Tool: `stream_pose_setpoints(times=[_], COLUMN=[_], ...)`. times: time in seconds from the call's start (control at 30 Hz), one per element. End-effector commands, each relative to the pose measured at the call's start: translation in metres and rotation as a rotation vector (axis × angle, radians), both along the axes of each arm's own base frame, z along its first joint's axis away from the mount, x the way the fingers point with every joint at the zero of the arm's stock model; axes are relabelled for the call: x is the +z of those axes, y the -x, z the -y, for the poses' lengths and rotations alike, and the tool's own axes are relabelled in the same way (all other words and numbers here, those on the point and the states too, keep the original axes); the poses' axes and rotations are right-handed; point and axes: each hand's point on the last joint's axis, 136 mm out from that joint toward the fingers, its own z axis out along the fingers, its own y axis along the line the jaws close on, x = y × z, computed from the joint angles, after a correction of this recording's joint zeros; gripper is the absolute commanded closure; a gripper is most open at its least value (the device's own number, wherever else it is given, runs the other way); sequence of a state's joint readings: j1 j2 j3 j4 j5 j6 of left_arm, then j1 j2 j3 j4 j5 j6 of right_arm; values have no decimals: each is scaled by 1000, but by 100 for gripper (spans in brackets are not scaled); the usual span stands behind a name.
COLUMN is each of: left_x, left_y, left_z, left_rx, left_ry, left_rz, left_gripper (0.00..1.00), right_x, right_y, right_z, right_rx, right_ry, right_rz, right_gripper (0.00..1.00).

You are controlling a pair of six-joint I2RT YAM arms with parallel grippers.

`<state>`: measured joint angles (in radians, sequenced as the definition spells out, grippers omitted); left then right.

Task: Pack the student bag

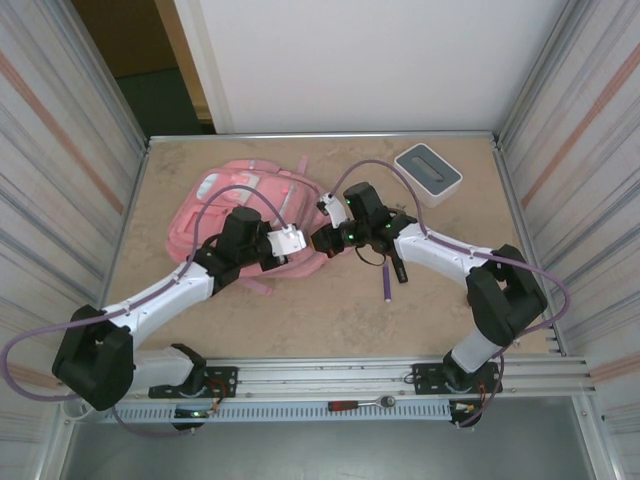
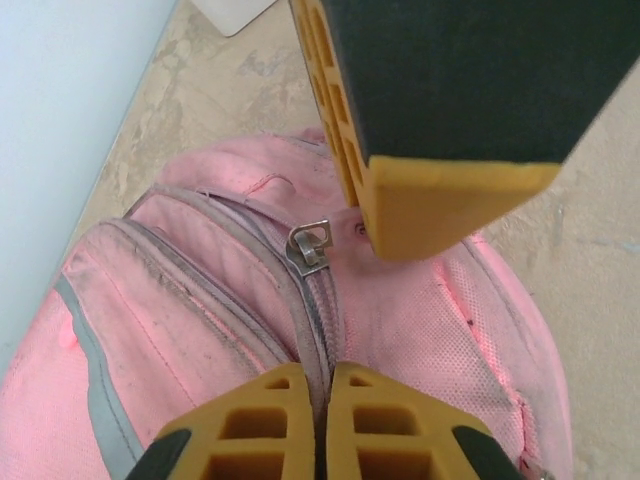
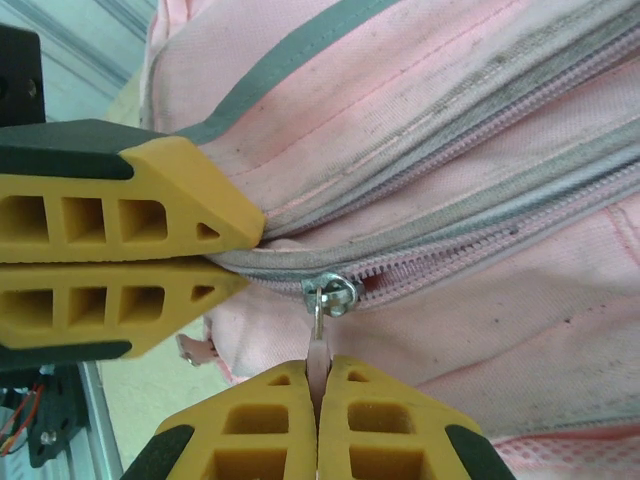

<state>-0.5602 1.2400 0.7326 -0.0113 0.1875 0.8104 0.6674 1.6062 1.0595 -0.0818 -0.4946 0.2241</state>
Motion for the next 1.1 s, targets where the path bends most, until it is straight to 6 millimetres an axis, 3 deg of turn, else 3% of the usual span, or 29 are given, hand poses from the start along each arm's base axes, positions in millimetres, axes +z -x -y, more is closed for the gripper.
stream_pose_setpoints(times=[0.0, 0.2, 0.47, 0.57, 0.6, 0.67, 0.73, 0.8, 0.93, 1.07], left_x=[5, 25, 26, 25, 24, 25, 29, 38, 49, 46], left_y=[2, 23, 23, 15, 11, 7, 9, 16, 30, 28], left_z=[-13, -22, -57, -78, -83, -89, -85, -72, -37, -9], left_rx=[4, -48, 65, 164, 199, 245, 239, 211, 126, 91], left_ry=[5, 139, 188, 202, 199, 202, 238, 278, 266, 184], left_rz=[11, 79, 102, 132, 143, 145, 117, 86, 89, 84], left_gripper=[100, 100, 99, 96, 94, 73, 48, 38, 29, 28], right_x=[23, -3, -6, -1, 3, 12, 24, 38, 58, 69], right_y=[-6, -41, -77, -81, -80, -75, -68, -59, -43, -30], right_z=[13, 45, 65, 60, 54, 40, 29, 20, 9, 5], right_rx=[-14, -160, -302, -297, -279, -239, -206, -174, -127, -98], right_ry=[25, 211, 344, 317, 282, 199, 117, 49, -31, -67], right_rz=[96, 100, 124, 117, 114, 100, 96, 107, 124, 136], right_gripper=[100, 100, 100, 100, 100, 100, 100, 100, 100, 100])
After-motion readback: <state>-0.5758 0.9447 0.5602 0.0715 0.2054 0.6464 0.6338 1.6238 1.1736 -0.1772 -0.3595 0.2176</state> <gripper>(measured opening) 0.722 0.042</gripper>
